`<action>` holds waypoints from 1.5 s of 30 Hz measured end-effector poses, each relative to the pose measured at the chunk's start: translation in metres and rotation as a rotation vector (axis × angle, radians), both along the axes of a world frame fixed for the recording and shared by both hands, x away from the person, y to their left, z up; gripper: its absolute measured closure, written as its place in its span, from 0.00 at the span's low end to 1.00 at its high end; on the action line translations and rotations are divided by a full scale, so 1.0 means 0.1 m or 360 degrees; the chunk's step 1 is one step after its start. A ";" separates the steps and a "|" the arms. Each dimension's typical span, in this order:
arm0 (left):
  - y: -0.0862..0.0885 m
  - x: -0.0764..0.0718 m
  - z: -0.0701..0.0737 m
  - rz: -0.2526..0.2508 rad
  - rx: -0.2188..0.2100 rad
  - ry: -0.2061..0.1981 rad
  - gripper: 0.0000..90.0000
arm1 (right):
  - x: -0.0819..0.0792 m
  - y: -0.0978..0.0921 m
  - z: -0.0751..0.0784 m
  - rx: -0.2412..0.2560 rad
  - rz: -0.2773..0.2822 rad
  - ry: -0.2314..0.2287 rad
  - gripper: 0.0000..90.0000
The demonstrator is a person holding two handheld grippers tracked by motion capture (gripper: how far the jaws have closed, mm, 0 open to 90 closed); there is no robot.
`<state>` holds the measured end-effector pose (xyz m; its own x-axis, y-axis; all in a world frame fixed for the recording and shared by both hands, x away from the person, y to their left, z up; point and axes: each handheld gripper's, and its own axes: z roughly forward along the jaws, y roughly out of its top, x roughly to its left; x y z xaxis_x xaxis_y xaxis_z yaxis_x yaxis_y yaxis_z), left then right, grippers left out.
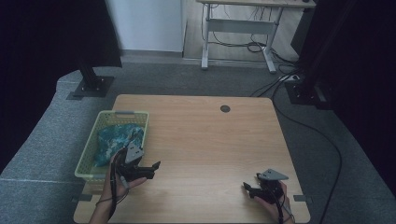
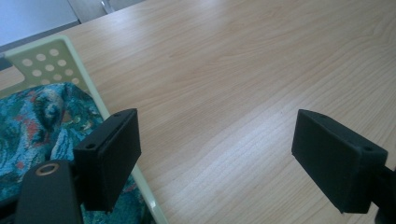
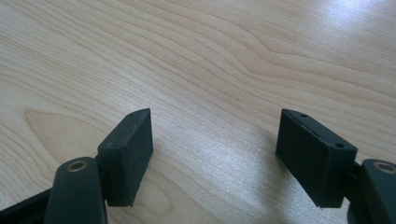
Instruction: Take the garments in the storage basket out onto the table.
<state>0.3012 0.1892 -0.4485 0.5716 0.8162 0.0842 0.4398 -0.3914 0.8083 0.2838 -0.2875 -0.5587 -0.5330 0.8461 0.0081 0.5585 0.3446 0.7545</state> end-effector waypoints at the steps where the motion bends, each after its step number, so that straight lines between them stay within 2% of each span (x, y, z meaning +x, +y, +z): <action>1: 0.00 0.00 0.00 0.0000 0.0000 0.0000 0.17 | 0.00 0.00 0.00 0.0000 0.0000 0.0000 0.29; 8: 0.09 0.04 0.02 0.0042 0.0003 0.0005 0.17 | 0.00 0.00 0.00 0.0000 0.0000 0.0000 0.29; 10: 0.13 0.05 0.02 0.0087 0.0012 0.0008 0.17 | 0.00 0.00 0.00 0.0000 0.0000 0.0000 0.29; 19: 0.24 0.07 -0.01 0.0126 0.0001 0.0040 0.16 | 0.00 0.00 0.00 0.0000 0.0000 0.0000 0.29; 23: 0.32 0.11 -0.02 0.0185 -0.0015 0.0057 0.17 | 0.00 0.00 0.00 0.0000 0.0000 0.0000 0.29; 28: 0.37 0.12 -0.03 0.0211 -0.0007 0.0055 0.17 | 0.00 0.00 0.00 0.0000 0.0000 0.0000 0.29; 34: 0.46 0.15 -0.06 0.0295 0.0000 0.0058 0.17 | 0.00 0.00 0.00 0.0000 0.0000 0.0000 0.29; 39: 0.53 0.17 -0.05 0.0310 -0.0010 0.0064 0.21 | 0.00 0.00 0.00 0.0000 0.0000 0.0000 0.29; 45: 0.59 0.19 -0.03 0.0343 -0.0011 0.0066 0.20 | 0.00 0.00 0.00 -0.0001 -0.0001 0.0000 0.29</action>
